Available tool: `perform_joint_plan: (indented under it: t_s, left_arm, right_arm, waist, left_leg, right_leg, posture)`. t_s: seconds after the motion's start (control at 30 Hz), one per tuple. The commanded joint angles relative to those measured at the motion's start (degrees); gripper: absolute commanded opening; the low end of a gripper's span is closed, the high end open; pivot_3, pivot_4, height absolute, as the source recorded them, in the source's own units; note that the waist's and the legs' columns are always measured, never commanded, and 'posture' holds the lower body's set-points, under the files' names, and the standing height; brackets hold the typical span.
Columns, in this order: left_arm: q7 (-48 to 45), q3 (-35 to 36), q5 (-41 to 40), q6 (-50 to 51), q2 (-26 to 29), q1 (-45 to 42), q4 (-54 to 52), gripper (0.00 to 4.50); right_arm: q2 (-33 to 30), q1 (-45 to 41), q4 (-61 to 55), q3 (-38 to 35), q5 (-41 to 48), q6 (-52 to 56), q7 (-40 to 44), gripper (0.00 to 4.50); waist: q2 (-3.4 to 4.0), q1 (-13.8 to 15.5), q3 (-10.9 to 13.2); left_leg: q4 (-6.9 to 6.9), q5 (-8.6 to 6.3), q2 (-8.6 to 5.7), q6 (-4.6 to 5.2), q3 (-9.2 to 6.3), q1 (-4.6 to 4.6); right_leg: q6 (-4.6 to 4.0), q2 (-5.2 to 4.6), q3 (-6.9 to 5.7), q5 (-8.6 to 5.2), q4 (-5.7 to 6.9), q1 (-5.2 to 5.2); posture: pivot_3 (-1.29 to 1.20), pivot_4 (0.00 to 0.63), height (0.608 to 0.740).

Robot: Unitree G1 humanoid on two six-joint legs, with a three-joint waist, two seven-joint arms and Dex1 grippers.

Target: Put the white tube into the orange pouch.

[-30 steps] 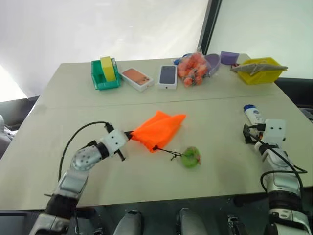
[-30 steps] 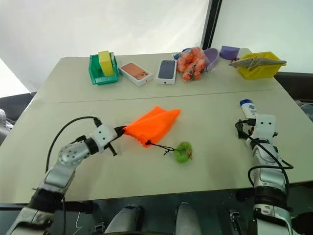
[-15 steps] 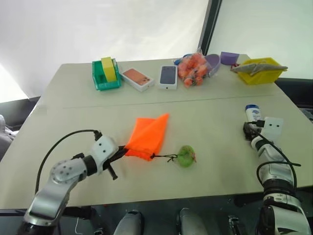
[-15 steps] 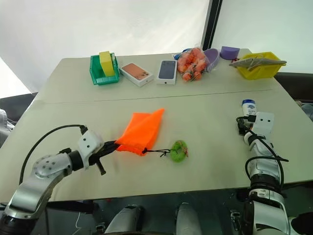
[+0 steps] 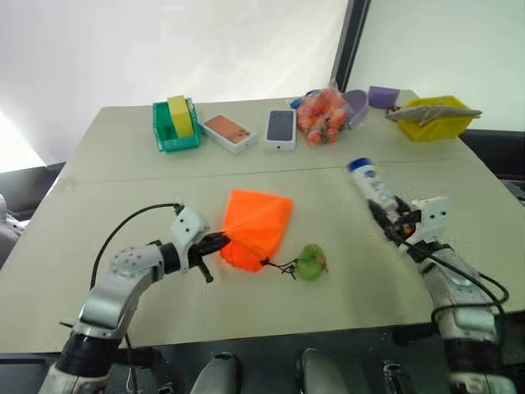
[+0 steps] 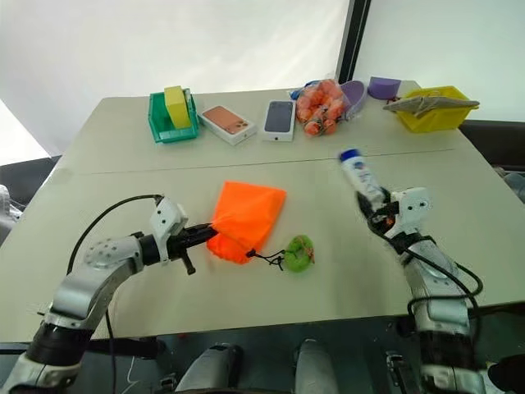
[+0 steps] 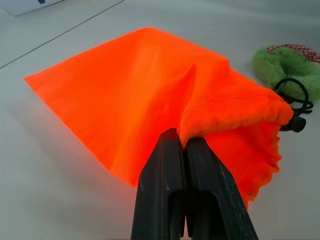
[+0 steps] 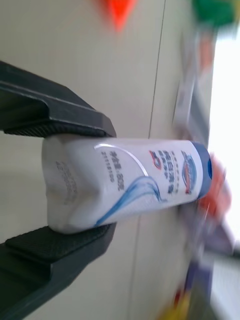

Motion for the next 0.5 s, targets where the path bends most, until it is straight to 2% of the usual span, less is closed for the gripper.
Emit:
perform_joint_plan:
  t_s: [0.03,0.13,0.23,0.37,0.5]
  left_arm:
    - [-2.53,0.14,-1.96,0.55,0.54,-1.98,0.97,0.00]
    - [-4.84,-0.71,-2.66,1.24,0.95,-3.67,1.96,0.00]
    - [-6.20,-1.35,-2.68,1.62,1.13,-4.73,2.53,0.00]
    - [-6.84,-2.40,-2.48,1.84,0.59,-6.45,3.49,0.00]
    - [-7.49,-3.28,-2.96,2.96,-0.09,-7.73,3.30,0.00]
  right_arm:
    - [-4.27,5.98,-13.77,0.85,10.72,9.96,6.52,2.10]
    - [-7.89,11.13,-22.68,2.73,16.83,16.74,9.43,2.10]
    - [-9.32,12.66,-27.43,5.40,18.00,19.97,9.62,2.10]
    - [-9.49,12.71,-31.39,11.66,14.32,22.09,8.52,2.10]
    - [-7.31,9.58,-30.26,18.44,8.31,23.54,4.34,2.10]
  waist:
    - [-0.10,0.11,0.03]
    - [-0.24,0.24,0.11]
    - [-0.34,-0.05,0.15]
    - [-0.39,0.06,0.14]
    - [-0.47,0.25,0.15]
  left_leg:
    - [0.00,-0.01,0.00,0.01,0.00,0.01]
    - [0.04,-0.02,-0.02,0.00,0.01,-0.06]
    - [0.05,-0.03,-0.01,-0.01,0.05,-0.06]
    - [0.04,-0.04,0.01,-0.01,0.11,-0.07]
    - [0.05,-0.05,0.00,0.01,0.11,-0.24]
  right_leg:
    - [0.01,0.00,0.00,-0.01,-0.02,0.01]
    - [-0.01,-0.03,0.00,-0.02,-0.04,-0.02]
    - [-0.02,-0.03,-0.01,-0.03,-0.04,-0.06]
    - [-0.04,-0.04,-0.02,-0.03,-0.12,-0.09]
    - [-0.04,-0.05,-0.02,-0.02,-0.14,-0.22]
  posture:
    - [0.00,0.150,0.740]
    - [0.00,0.150,0.740]
    - [0.00,0.150,0.740]
    - [0.00,0.150,0.740]
    - [0.00,0.150,0.740]
